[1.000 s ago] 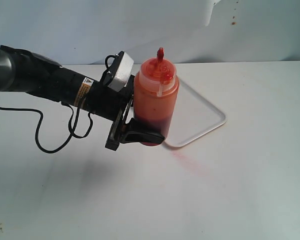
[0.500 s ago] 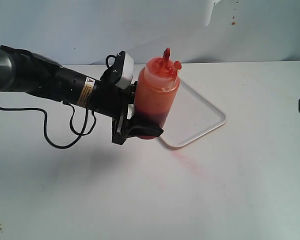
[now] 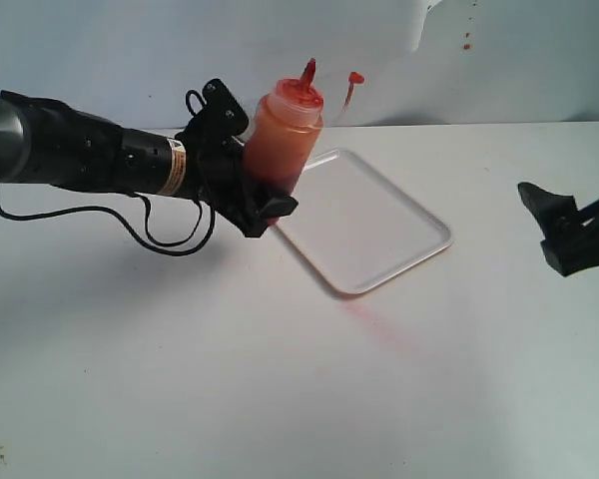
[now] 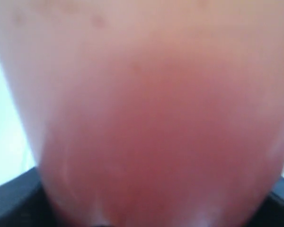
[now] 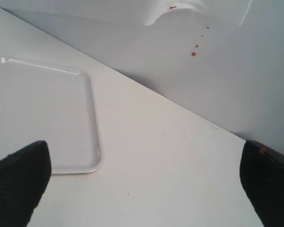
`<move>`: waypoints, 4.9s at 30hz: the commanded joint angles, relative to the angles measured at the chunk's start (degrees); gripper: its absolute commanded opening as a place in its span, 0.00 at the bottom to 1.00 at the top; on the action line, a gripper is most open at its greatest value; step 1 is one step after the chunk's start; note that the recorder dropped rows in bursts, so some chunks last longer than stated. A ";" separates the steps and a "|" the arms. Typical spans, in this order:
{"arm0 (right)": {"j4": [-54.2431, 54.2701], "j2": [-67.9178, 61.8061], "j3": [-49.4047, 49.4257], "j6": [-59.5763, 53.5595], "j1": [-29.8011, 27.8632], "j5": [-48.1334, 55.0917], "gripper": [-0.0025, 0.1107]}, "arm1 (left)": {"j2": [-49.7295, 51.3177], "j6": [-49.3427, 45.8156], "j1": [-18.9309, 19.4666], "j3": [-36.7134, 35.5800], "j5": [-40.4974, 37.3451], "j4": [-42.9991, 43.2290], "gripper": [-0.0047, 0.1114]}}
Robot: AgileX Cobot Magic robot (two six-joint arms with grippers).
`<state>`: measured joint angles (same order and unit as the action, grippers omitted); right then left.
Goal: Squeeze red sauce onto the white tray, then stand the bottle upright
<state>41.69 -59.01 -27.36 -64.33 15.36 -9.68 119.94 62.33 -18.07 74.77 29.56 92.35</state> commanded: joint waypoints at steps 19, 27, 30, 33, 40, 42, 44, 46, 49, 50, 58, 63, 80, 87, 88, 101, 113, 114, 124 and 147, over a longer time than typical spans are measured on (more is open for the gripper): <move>-0.63 -17.31 -12.46 0.31 7.37 11.87 0.95 | -1.33 -15.04 -13.49 11.51 -46.61 7.60 0.04; -0.63 -17.31 -12.46 0.31 11.53 11.64 0.95 | -1.33 -25.91 -13.49 11.51 -55.89 7.60 0.04; -0.63 -17.31 -12.46 0.31 12.11 11.47 0.95 | -1.33 -29.01 -13.49 11.51 -56.16 7.60 0.04; -0.63 -17.31 -12.46 0.31 12.11 11.47 0.95 | -1.20 -31.53 -13.49 11.51 -56.16 7.60 0.04; -0.63 -17.31 -12.46 0.21 12.11 11.48 0.95 | -0.33 -35.58 -13.49 11.51 -56.38 7.60 0.04; -0.63 -17.31 -12.46 0.21 12.11 11.48 0.95 | -0.19 -37.54 -13.49 11.51 -56.38 7.60 0.04; -0.63 -17.31 -12.46 0.21 12.11 11.36 0.95 | -0.09 -39.14 -13.49 11.51 -56.38 7.60 0.04; -0.63 -17.31 -12.46 0.21 12.11 11.26 0.95 | -0.05 -40.36 -13.49 11.51 -56.38 7.60 0.04; -0.63 -17.31 -12.46 0.21 12.11 11.26 0.95 | -0.05 -40.61 -13.49 11.51 -56.38 7.60 0.04; -0.63 -17.31 -12.46 0.21 12.11 11.26 0.95 | -0.05 -40.95 -13.49 11.51 -56.38 7.60 0.04; -0.63 -17.31 -12.46 0.21 12.11 11.26 0.95 | 0.03 -49.04 -13.49 11.51 -56.38 7.60 0.04; -0.63 -17.31 -12.46 0.21 12.11 11.26 0.95 | 0.14 -49.28 -13.49 11.51 -56.38 7.60 0.04; -9.12 -18.54 -13.50 -0.73 12.11 -4.53 0.95 | 0.17 -66.42 -13.49 11.51 -56.38 7.60 0.04; -10.06 -36.52 -24.91 7.04 12.11 -6.09 0.95 | 0.17 -73.92 -13.49 11.51 -56.63 7.60 0.04; -10.06 -39.47 -27.01 7.56 12.11 -5.56 0.95 | 0.17 -76.49 -13.49 11.51 -56.84 7.60 0.04; -21.66 -44.25 -30.78 9.65 16.26 -6.21 0.95 | 0.17 -77.79 -13.49 11.51 -56.33 7.60 0.04; -27.70 -48.21 -30.78 21.37 17.31 -14.72 0.95 | 0.17 -77.79 -13.49 11.51 -55.33 7.60 0.04; -27.70 -48.65 -30.78 21.37 17.31 -15.90 0.95 | 0.17 -77.79 -13.49 11.51 -55.33 7.60 0.04; -30.41 -54.59 -30.78 21.37 17.31 -28.13 0.95 | 0.17 -77.26 -13.49 11.51 -55.33 7.60 0.04; -28.41 -61.43 -30.78 22.69 17.20 -42.26 0.95 | -1.28 -72.87 -16.89 11.51 -55.36 7.60 0.04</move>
<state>11.27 -120.44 -57.73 -41.87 32.57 -51.03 120.39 -12.22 -33.92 85.55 -25.24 99.62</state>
